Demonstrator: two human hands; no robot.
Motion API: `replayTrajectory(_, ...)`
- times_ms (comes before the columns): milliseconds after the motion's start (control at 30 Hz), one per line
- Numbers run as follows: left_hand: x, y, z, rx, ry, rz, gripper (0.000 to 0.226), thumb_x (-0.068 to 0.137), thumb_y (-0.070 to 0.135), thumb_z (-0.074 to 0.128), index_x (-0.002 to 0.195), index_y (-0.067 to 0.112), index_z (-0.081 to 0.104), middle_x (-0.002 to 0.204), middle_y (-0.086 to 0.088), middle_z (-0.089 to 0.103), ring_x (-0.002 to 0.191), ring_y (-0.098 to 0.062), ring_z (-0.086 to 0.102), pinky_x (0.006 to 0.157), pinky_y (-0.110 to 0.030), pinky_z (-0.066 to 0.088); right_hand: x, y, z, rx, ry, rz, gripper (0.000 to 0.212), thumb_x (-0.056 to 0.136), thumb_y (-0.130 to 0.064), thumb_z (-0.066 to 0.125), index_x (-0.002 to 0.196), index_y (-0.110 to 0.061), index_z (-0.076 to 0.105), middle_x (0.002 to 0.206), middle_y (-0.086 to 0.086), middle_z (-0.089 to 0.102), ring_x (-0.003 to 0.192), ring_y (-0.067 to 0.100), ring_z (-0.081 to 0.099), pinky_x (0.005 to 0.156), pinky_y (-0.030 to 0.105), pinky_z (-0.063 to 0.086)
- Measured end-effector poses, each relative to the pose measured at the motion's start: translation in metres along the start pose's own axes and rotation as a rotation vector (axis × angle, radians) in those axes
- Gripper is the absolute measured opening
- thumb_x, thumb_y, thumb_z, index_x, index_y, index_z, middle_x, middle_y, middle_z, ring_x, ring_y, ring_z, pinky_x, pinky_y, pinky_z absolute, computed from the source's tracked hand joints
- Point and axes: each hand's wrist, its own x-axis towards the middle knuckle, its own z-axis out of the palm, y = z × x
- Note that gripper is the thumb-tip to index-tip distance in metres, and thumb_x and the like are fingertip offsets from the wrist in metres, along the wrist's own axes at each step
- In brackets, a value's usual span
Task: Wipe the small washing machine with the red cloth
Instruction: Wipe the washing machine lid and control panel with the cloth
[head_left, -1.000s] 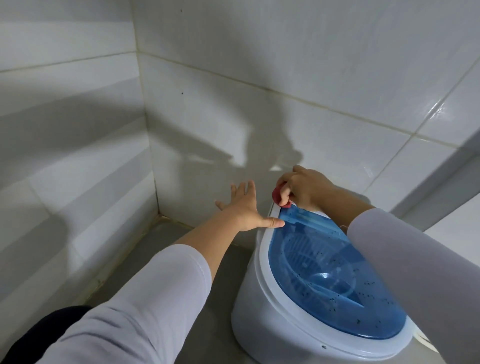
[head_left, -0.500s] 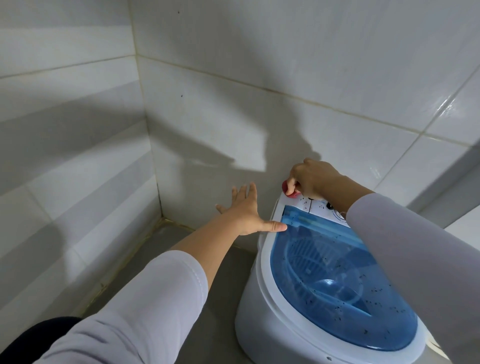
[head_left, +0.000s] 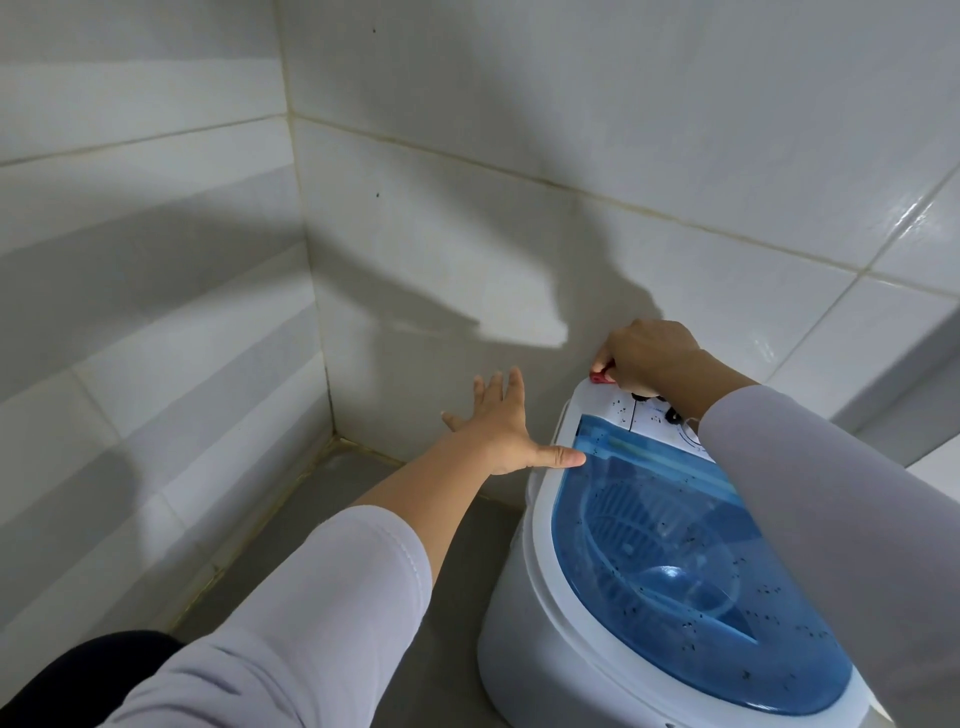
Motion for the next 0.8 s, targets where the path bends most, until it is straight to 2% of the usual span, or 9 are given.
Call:
replayTrajectory(100,0.000,0.000,0.001,-0.005,0.002,0.009,0.132,0.064,0.075,0.064,0.149,0.021,-0.022,0.159,0.001,-0.023,0.145,-0.022,-0.024,0.110,-0.066,-0.003,0.002,-0.004,0.001,-0.026,0.009,0.036,0.032,0.090,-0.017,0.053,0.115,-0.033,0.066,0.113,0.001,0.065,0.100,0.025,0.062,0.076,0.030,0.048)
replayTrajectory(267,0.003,-0.002,0.002,-0.019,0.001,0.008,0.133,0.063,0.076,0.064,0.149,0.021,-0.022,0.159,0.000,-0.022,0.145,-0.022,-0.024,0.111,-0.067,-0.003,0.002,-0.007,-0.001,-0.021,-0.014,0.063,0.023,0.090,-0.031,0.056,0.107,-0.020,0.068,0.102,0.005,0.066,0.085,0.026,0.060,0.070,0.030,0.047)
replayTrajectory(400,0.004,-0.003,0.001,-0.021,0.004,0.009,0.133,0.063,0.075,0.065,0.149,0.021,-0.021,0.159,0.001,-0.022,0.146,-0.022,-0.023,0.111,-0.067,-0.002,-0.005,-0.010,-0.004,0.033,-0.036,0.066,0.028,0.088,-0.037,0.058,0.111,-0.022,0.067,0.107,0.005,0.066,0.093,0.026,0.065,0.080,0.034,0.054)
replayTrajectory(500,0.003,-0.002,0.000,-0.013,0.008,0.011,0.133,0.063,0.076,0.064,0.149,0.021,-0.021,0.159,0.001,-0.022,0.146,-0.022,-0.023,0.111,-0.067,-0.001,-0.015,-0.012,-0.006,0.104,-0.064,0.064,0.023,0.087,-0.037,0.060,0.105,-0.027,0.071,0.100,0.002,0.069,0.086,0.024,0.068,0.075,0.032,0.055)
replayTrajectory(633,0.000,-0.001,0.001,-0.008,0.026,0.013,0.132,0.064,0.075,0.064,0.150,0.020,-0.020,0.159,0.001,-0.022,0.146,-0.022,-0.022,0.111,-0.067,-0.001,-0.027,-0.018,-0.007,0.188,-0.106,0.060,0.017,0.085,-0.032,0.062,0.098,-0.030,0.073,0.086,-0.001,0.073,0.077,0.021,0.071,0.060,0.025,0.047)
replayTrajectory(733,-0.002,0.000,0.002,0.001,0.054,0.013,0.131,0.065,0.074,0.064,0.150,0.020,-0.019,0.160,0.001,-0.021,0.146,-0.022,-0.022,0.110,-0.067,-0.001,-0.036,-0.024,-0.008,0.219,-0.114,0.036,0.016,0.085,-0.031,0.063,0.097,-0.031,0.074,0.081,-0.003,0.071,0.077,0.019,0.069,0.063,0.026,0.049)
replayTrajectory(800,-0.005,0.001,0.003,0.008,0.072,0.017,0.130,0.066,0.073,0.064,0.150,0.019,-0.019,0.160,0.000,-0.020,0.146,-0.022,-0.022,0.110,-0.068,0.000,-0.041,-0.027,-0.008,0.276,-0.132,0.038,0.015,0.085,-0.029,0.063,0.096,-0.030,0.074,0.072,-0.005,0.066,0.067,0.017,0.064,0.067,0.029,0.054)
